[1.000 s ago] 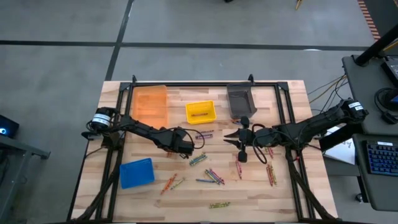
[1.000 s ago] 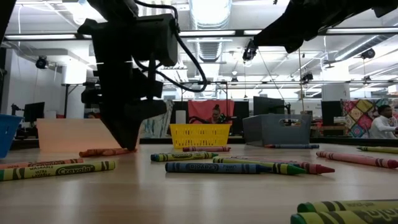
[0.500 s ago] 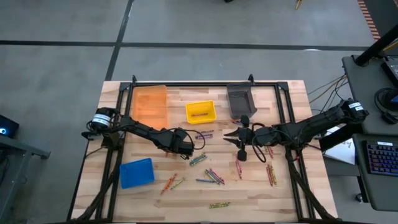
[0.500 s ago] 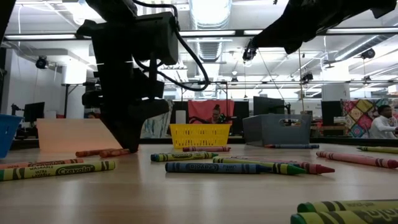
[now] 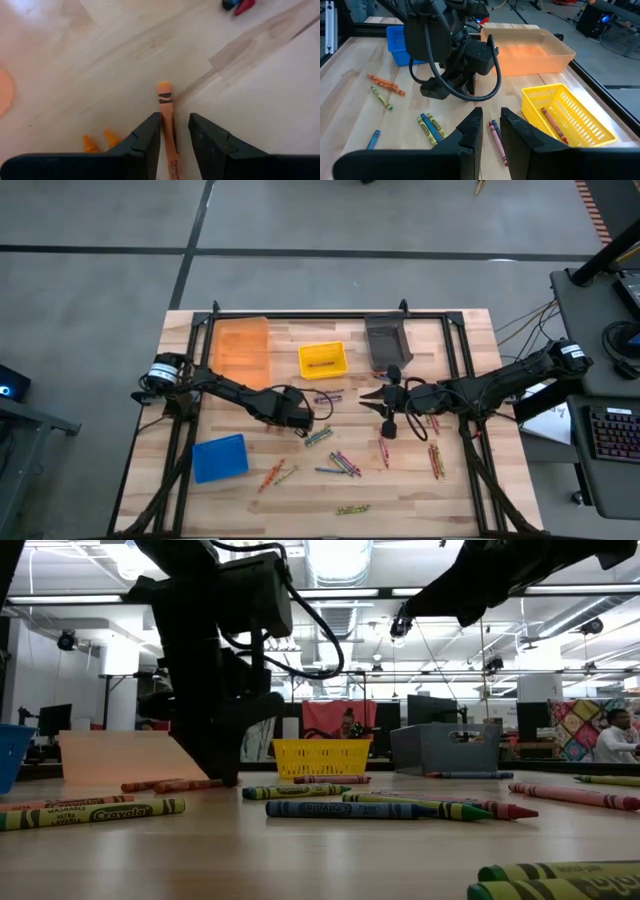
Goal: Sort crayons
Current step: Put the orange crayon into the blue bin
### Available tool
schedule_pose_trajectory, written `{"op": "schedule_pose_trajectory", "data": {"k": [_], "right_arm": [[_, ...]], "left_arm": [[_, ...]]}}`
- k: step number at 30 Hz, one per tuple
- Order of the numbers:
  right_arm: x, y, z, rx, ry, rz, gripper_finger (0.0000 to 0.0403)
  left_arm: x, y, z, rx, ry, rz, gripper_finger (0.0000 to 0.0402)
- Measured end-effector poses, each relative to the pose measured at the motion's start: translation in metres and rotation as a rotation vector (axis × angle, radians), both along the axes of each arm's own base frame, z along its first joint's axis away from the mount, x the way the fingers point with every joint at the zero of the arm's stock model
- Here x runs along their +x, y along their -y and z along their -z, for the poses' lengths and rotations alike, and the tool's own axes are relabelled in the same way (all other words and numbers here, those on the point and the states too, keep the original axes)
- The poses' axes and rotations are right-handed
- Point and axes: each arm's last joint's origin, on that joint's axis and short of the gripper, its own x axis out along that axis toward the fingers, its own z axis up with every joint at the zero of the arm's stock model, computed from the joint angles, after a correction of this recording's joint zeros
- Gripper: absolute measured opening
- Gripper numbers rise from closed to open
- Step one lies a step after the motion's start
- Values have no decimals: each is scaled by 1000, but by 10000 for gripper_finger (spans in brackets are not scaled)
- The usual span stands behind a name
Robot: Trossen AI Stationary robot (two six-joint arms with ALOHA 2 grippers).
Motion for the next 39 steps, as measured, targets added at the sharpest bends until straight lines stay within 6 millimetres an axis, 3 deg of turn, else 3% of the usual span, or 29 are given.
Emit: {"op": "schedule_pose_trajectory", "data": {"k": [19, 25, 28, 33, 39], "right_arm": [[0, 0, 0, 0, 0, 0, 59], [0, 0, 0, 1, 0, 0, 59], [0, 0, 0, 0, -1, 0, 59], [0, 0, 0, 0, -1, -1, 59], [0, 0, 0, -1, -2, -1, 59]], "left_arm": [[3, 6, 7, 6, 8, 28, 55], [3, 7, 7, 9, 4, 59, 9], [3, 7, 5, 9, 1, 82, 7], [0, 9, -8, -16, 18, 138, 2], [-5, 12, -48, 4, 124, 239, 1]]}}
